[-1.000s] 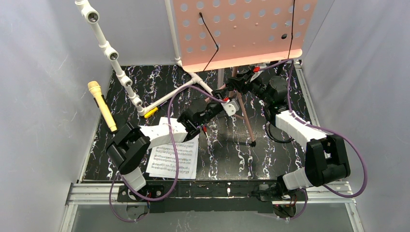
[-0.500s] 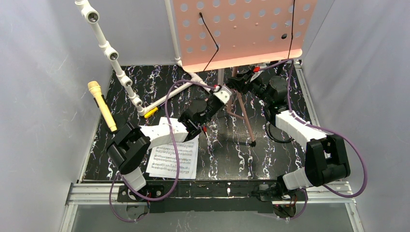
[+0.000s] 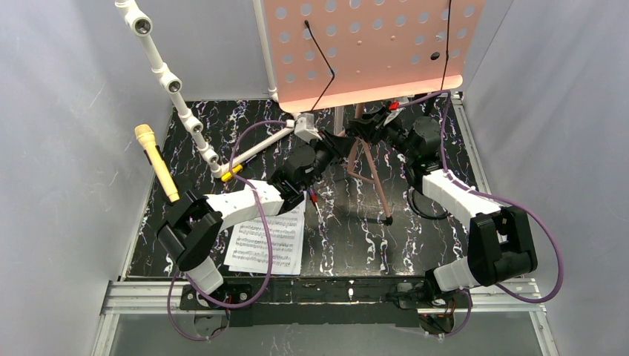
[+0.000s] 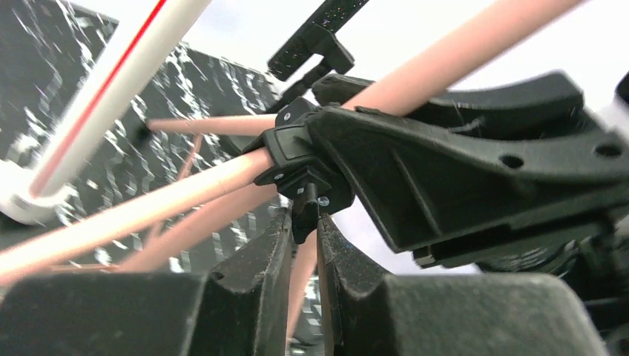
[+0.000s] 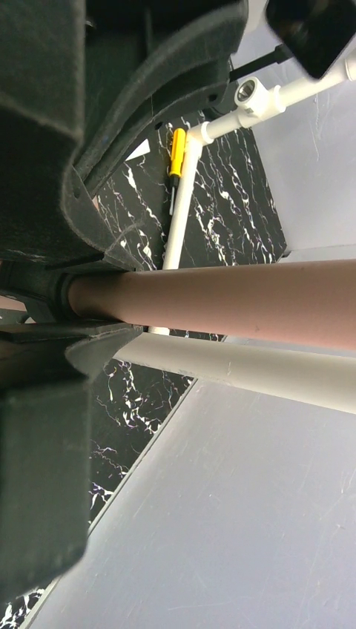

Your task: Pack up the instrument practice props

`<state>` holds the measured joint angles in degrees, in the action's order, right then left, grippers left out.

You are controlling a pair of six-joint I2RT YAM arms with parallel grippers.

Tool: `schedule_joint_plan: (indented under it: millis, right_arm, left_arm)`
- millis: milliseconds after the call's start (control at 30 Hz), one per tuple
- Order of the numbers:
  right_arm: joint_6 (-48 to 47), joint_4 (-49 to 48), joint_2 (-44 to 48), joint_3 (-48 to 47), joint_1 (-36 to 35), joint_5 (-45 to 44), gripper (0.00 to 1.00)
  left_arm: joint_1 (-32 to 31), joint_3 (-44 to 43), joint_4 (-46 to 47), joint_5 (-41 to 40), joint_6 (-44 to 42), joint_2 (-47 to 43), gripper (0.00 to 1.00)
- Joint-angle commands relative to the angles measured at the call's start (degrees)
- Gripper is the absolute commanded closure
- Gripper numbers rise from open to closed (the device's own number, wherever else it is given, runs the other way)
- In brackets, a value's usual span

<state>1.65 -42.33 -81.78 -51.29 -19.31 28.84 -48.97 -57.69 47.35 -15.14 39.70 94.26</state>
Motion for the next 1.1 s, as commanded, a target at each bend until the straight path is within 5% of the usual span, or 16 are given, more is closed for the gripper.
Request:
schedule_joint_plan:
  millis: [0,200,400,733,1067]
  right_arm:
    - [-0.2,8.84,-2.21,2.07,-0.23,-0.36,0.98]
    - [0.09,9.65,-1.85,1.86,-0.21,-1.17,0.98]
    - [0.62,10.83,-1.4,1.46,-0.22,-1.81,0.98]
    - [1.42,12.51,0.36,0.94,-0.23,-2.93,0.97]
    - [2.03,14.97,3.26,0.4,-0.24,-4.49,0.84]
  left_arm:
    - [1.42,2.19,-2.91,-0.68,29.28,-3.19,0.9]
    - [3.4,4.15,-3.58,3.63,47.32,-2.66,0.84]
    - [4.92,4.08,-3.56,8.18,48.69,-3.42,0.74]
    - [7.56,8.73,-4.31,8.18,25.59,-12.67,0.55]
    - [15.69,4.69,-4.35,26.58,3.18,-11.91,0.38]
